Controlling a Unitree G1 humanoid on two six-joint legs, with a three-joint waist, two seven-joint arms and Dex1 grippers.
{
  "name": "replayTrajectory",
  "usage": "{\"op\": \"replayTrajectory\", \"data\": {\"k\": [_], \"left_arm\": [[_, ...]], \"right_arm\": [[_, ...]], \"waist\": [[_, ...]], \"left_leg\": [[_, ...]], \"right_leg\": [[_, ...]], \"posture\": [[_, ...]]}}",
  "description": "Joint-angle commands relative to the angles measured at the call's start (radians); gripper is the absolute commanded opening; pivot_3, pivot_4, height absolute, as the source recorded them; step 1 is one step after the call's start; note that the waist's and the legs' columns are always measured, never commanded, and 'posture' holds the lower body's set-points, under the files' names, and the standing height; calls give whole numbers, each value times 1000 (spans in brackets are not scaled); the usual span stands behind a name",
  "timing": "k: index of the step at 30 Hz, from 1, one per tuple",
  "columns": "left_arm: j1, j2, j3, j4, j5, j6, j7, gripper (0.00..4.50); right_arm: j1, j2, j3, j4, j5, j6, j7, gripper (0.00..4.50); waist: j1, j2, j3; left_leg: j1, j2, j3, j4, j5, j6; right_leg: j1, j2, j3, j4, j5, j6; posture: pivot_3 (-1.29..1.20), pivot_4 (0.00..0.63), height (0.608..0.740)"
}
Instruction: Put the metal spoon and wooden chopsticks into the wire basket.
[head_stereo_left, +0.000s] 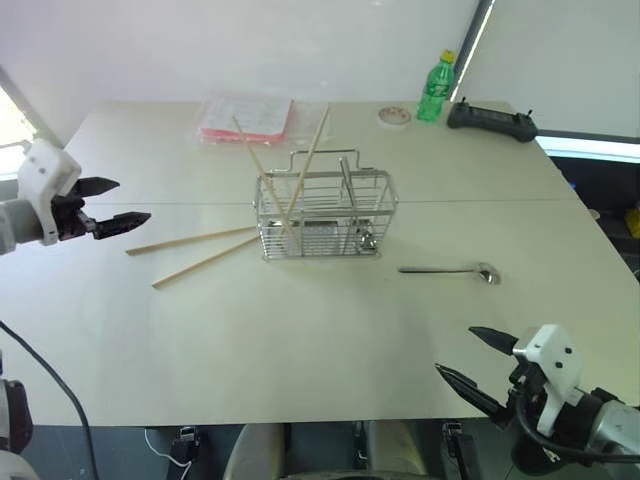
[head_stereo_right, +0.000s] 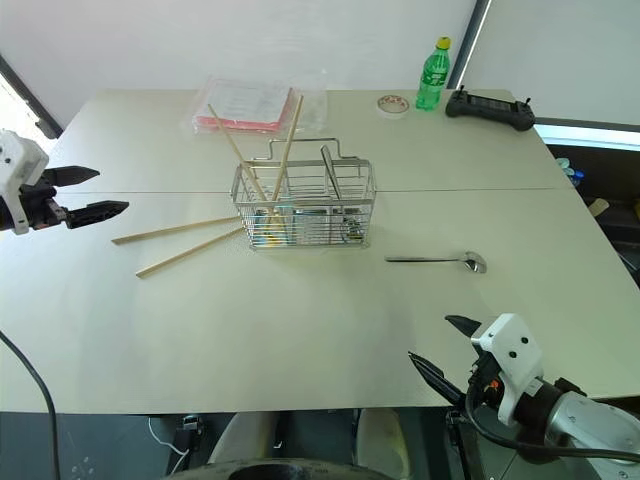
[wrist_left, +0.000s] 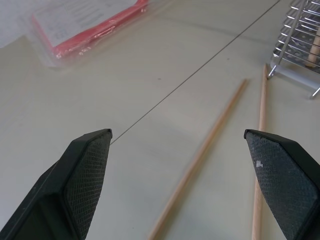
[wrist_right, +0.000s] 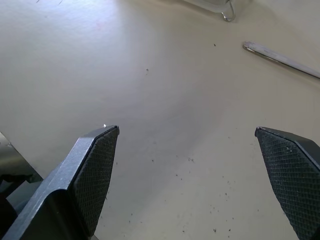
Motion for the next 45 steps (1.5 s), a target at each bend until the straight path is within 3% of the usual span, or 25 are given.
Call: {"op": "replayTrajectory", "data": {"k": [1,18,25,28,32,37,41,45], "left_arm": [[-18,12,6,5,14,-35,-9,4468],[-39,8,13,-7,1,16,-14,4468],[-7,-14,22,-144,-59,107,-40,4468],[22,-32,34,-265,-98,177,-14,4468],[117,0,55,-524,-254,368,-78,4468],[160,70,82,-771,-456,543,-166,4468],[137,70,61,-890,-537,594,-146,4468],[118,34,-30,-994,-531,584,-106,4468]], "right_arm": [[5,2,-34,-21,6,-24,2,4500],[-16,-9,-35,30,-17,-66,20,4500],[-94,-93,-62,115,-35,-89,86,4500],[-177,-175,-82,183,-31,-89,133,4500],[-356,-315,-59,319,-29,-102,221,4500],[-684,-442,130,567,-79,-166,353,4500],[-900,-451,308,766,-169,-246,456,4500],[-1098,-410,471,961,-245,-286,573,4500]], "waist": [[0,0,0],[0,-2,-1],[0,-2,-1],[0,-3,-1],[-8,-2,0],[-13,1,2],[-8,3,4],[-13,3,4]], "left_leg": [[0,0,0,0,0,0],[1,0,0,3,0,0],[1,0,0,4,0,0],[1,0,0,5,0,0],[2,0,1,4,0,0],[2,0,1,4,0,0],[2,-2,0,4,0,0],[2,-3,2,4,0,0]], "right_leg": [[0,0,0,0,0,0],[0,0,0,6,0,0],[0,0,0,6,0,0],[1,0,0,6,0,0],[1,0,1,6,0,0],[0,0,1,6,0,-1],[1,1,0,6,0,-1],[1,0,2,6,0,0]], "posture": [[0,150,690],[0,150,690],[0,150,690],[0,150,690],[0,150,690],[0,150,690],[0,150,690],[0,150,690]]}}
